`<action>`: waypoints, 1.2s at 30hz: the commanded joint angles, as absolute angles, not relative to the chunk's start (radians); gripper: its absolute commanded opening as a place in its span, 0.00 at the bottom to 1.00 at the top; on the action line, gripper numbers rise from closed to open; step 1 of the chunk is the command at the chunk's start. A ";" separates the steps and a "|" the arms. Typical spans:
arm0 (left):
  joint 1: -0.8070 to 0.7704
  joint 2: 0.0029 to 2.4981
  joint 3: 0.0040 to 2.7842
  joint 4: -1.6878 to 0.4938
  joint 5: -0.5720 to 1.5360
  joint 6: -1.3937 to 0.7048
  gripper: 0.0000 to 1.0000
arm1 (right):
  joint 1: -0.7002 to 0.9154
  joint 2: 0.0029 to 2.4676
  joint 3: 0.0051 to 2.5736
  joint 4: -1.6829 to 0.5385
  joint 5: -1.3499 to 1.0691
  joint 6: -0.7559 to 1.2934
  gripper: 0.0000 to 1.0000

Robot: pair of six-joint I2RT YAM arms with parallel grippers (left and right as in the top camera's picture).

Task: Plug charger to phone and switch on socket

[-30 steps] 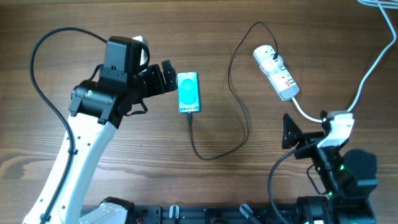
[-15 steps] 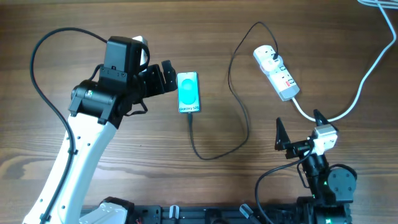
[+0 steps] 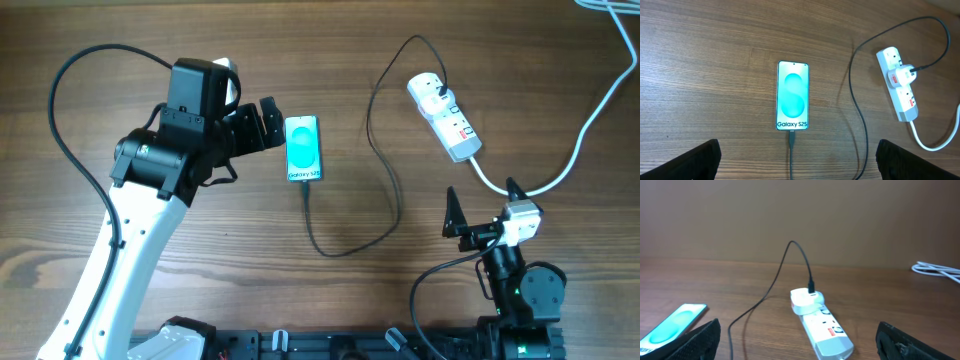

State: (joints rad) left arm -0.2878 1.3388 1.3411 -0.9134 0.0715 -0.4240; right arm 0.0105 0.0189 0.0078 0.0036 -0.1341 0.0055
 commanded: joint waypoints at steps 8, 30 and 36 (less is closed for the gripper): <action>-0.282 1.341 1.341 -0.912 0.058 -0.415 1.00 | 0.006 0.004 0.005 -0.001 -0.052 0.026 1.00; -0.282 1.341 1.341 -0.912 0.058 -0.415 1.00 | 0.006 0.007 0.005 0.001 -0.053 0.027 1.00; -0.277 1.330 1.341 -0.963 0.031 -0.375 1.00 | 0.006 0.007 0.005 0.001 -0.053 0.026 1.00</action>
